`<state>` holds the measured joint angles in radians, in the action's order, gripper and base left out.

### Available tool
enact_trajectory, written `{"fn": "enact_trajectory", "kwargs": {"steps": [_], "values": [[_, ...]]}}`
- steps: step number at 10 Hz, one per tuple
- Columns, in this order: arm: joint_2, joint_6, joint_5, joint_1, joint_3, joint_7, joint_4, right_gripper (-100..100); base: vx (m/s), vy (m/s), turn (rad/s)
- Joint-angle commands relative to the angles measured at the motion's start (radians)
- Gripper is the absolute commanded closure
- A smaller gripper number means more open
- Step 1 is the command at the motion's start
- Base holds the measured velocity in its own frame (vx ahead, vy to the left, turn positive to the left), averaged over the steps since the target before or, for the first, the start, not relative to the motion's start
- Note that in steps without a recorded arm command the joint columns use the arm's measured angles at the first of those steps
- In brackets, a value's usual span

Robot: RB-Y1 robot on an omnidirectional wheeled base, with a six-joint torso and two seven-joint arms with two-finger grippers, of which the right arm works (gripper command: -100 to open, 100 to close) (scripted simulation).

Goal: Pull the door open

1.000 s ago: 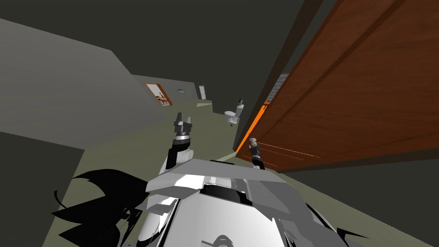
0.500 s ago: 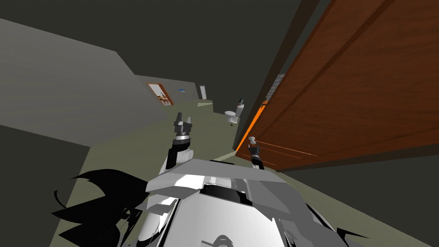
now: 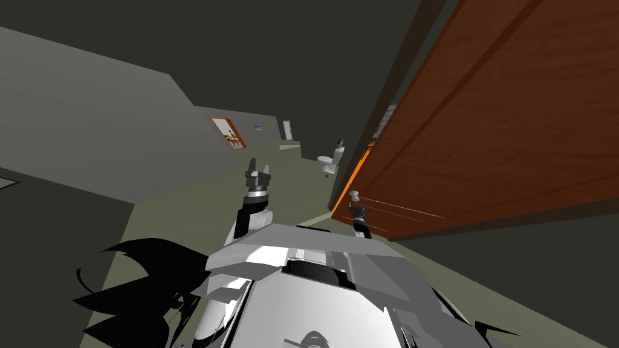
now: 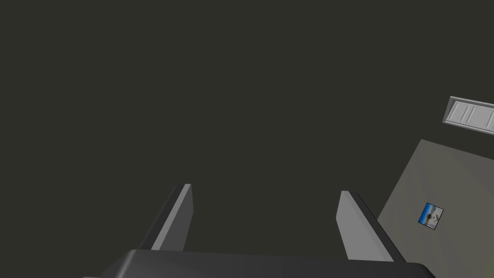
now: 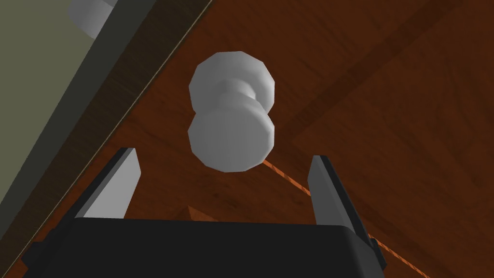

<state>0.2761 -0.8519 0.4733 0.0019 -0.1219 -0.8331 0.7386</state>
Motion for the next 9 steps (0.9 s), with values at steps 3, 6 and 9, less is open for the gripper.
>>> {"fn": "enact_trajectory", "kwargs": {"steps": [3,6,9], "values": [[-0.002,0.005,0.027,-0.003,-0.015,-0.082,0.006,-100,-0.055,-0.016,0.015],[-0.005,0.010,0.060,-0.003,-0.034,-0.165,0.016,-100,-0.065,-0.022,0.024],[-0.007,0.015,0.092,-0.003,-0.052,-0.247,0.026,-100,-0.042,-0.013,0.017]]}}
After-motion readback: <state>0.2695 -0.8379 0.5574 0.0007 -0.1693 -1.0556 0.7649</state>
